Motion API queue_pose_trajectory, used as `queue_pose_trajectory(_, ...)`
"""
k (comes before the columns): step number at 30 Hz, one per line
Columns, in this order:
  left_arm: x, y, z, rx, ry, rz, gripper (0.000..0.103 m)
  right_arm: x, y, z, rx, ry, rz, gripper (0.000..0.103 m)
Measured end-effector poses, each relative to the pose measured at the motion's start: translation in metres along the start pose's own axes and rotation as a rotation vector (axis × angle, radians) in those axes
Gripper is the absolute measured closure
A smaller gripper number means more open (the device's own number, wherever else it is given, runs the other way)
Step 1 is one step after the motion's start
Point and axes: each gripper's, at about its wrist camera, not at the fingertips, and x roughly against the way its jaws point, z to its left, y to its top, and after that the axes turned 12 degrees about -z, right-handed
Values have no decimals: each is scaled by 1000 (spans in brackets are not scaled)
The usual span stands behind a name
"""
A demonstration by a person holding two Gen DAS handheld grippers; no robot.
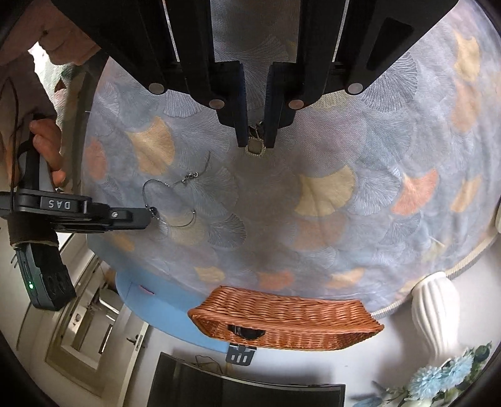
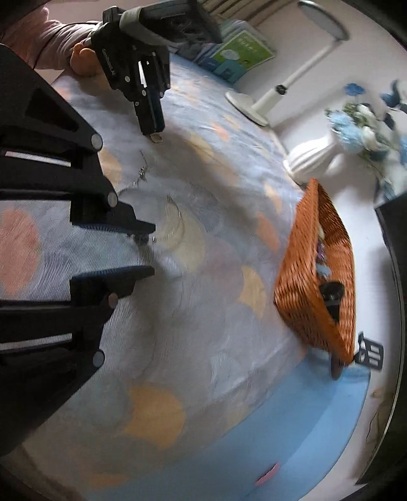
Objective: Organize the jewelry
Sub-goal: 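Grasp the dark round pendant with the right tool while the left tool grasps the gold earring hook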
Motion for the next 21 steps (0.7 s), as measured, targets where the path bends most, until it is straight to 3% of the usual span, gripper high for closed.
queue_pose_trajectory(2,-2,1,1,6,-6,-1,94,5,0,-5,-22,8,-11,71)
queue_pose_trajectory(8,-2,1,2,15,-16,-5,94,2,-5,10,14,12,0,71)
queue_pose_trajectory(13,-2,0,-2,-6,-7,-7,93,-11,-10,37,150,-89,-19,71)
queue_pose_trajectory(16,0,0,-4,-14,7,-15,93,-15,-15,50,268,-182,-25,91)
queue_pose_trajectory(21,13,5,2,15,15,-61,94,-9,-13,52,314,-236,-69,91)
